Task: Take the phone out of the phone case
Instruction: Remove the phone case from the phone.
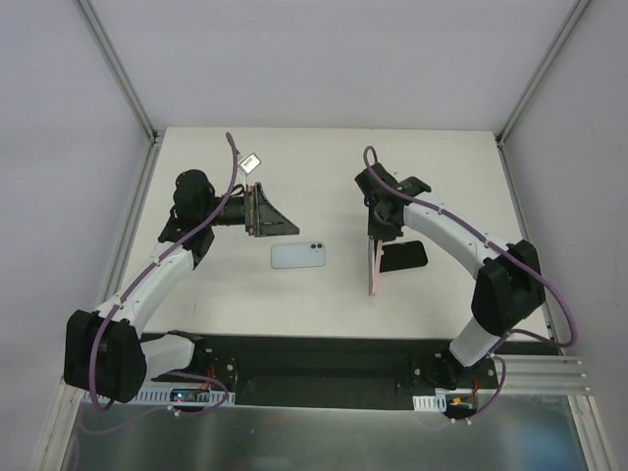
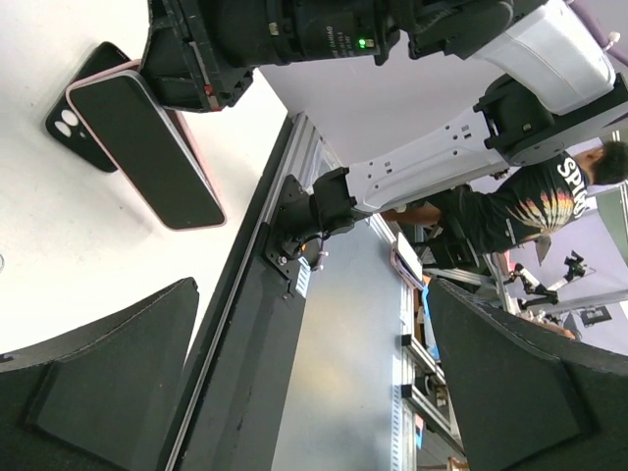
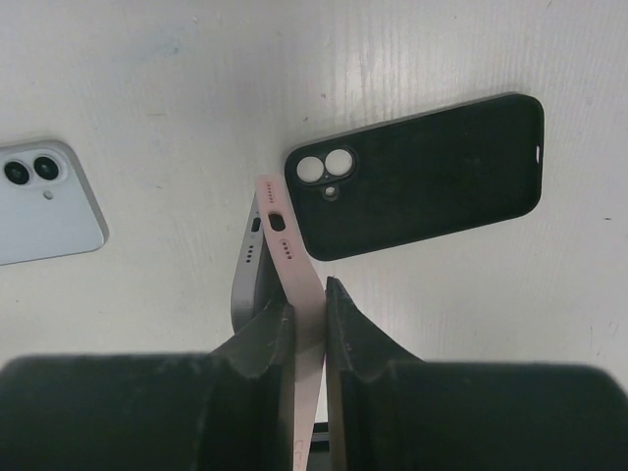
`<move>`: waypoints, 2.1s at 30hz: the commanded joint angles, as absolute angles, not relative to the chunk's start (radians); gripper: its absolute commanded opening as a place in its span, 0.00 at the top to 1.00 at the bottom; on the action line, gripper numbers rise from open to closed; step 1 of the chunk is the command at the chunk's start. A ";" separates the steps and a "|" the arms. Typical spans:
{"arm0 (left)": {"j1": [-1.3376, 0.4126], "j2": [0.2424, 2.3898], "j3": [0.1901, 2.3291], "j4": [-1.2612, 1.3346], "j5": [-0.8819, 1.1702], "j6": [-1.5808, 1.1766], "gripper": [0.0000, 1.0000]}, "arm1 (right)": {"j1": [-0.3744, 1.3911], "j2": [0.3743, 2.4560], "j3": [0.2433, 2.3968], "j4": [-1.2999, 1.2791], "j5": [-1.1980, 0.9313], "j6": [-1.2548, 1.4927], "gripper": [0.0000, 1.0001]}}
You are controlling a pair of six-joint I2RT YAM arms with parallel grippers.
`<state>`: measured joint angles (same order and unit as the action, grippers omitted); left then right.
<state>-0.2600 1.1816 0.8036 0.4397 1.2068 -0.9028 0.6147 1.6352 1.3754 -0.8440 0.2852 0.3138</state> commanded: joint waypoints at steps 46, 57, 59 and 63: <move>-0.255 1.149 0.773 0.193 1.051 -0.742 0.01 | 0.726 1.853 1.309 -0.753 0.120 0.328 0.88; -0.255 1.166 0.776 0.192 1.049 -0.744 0.01 | 0.801 1.897 1.200 -0.719 0.133 0.393 0.83; -0.255 1.164 0.778 0.192 1.051 -0.744 0.01 | 0.810 1.907 1.174 -0.701 0.127 0.403 0.83; -0.255 1.158 0.764 0.190 1.046 -0.738 0.01 | 0.816 1.905 1.120 -0.677 0.129 0.425 0.82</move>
